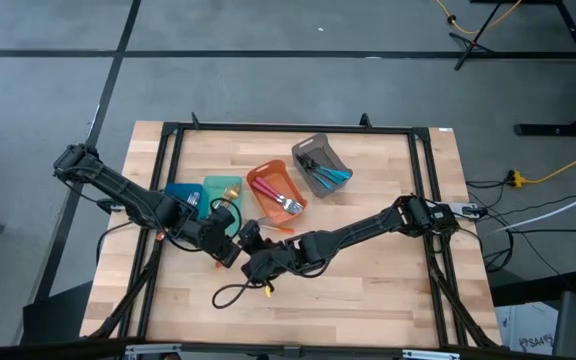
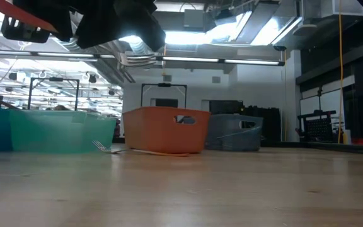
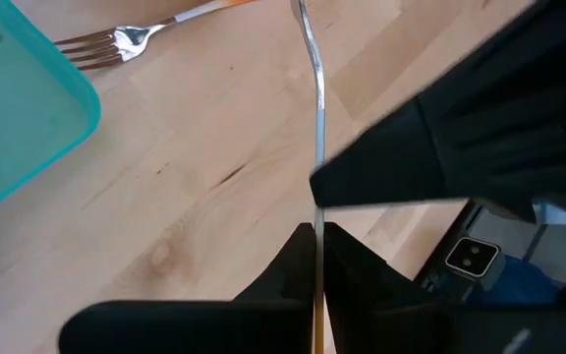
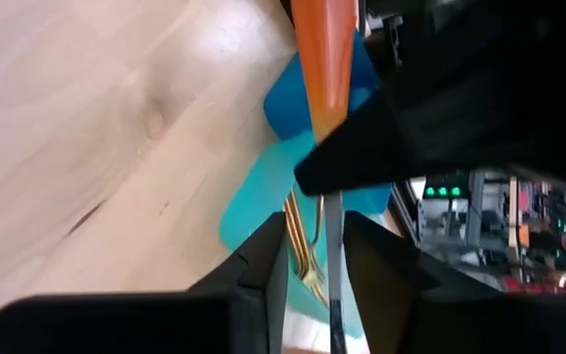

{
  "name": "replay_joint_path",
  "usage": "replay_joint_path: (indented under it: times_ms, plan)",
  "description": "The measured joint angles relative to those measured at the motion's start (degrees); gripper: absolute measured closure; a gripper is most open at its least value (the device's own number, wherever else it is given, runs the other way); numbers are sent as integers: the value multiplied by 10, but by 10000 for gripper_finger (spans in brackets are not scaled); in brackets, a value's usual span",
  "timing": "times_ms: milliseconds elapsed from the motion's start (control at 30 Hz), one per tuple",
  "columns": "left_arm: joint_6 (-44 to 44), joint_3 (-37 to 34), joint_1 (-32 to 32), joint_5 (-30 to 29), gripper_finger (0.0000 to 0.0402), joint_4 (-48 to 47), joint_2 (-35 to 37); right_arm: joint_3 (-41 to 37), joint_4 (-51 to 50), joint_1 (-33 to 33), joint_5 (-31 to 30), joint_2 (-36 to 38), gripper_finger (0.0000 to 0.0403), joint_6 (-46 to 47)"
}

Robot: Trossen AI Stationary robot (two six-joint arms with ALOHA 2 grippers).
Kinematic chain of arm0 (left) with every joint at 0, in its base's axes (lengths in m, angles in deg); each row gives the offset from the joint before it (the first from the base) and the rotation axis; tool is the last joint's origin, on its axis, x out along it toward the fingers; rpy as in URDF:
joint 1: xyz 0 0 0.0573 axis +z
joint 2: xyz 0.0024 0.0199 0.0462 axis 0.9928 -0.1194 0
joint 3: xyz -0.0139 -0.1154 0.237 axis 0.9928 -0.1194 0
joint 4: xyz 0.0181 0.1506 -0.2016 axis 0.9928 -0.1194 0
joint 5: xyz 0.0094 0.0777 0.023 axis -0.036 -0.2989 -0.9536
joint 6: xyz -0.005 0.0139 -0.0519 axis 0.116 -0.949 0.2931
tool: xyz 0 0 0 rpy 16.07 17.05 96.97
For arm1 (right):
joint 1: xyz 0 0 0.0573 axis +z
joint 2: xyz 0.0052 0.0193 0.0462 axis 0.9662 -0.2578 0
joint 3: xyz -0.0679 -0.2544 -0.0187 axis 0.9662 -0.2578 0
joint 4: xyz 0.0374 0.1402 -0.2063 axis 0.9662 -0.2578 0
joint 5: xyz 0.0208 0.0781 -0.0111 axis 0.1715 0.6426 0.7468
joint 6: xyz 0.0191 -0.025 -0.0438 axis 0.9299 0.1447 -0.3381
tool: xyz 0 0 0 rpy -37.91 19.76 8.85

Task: Sort silverware by color (type)
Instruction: Put the orange fork into the blue bin

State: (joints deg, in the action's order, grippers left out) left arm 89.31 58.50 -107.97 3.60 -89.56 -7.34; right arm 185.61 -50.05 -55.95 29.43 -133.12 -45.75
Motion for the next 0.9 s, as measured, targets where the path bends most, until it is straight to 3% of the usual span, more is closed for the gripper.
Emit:
replay_joint_path:
  times_ms: [200, 467, 700, 900]
  plan:
    - [1, 0, 0, -6, 399, -33, 7, 0, -46, 2, -16, 5, 300, 41]
    - [10, 0, 0, -29, 399, -115, 56, 1, -201, -8, 11, 41, 299, 144]
    - [102, 0, 0, -26, 399, -255, 115, 0, -280, -34, 12, 49, 299, 236]
    - [180, 0, 0, 28, 399, -377, 134, 0, -303, -55, 58, 44, 299, 290]
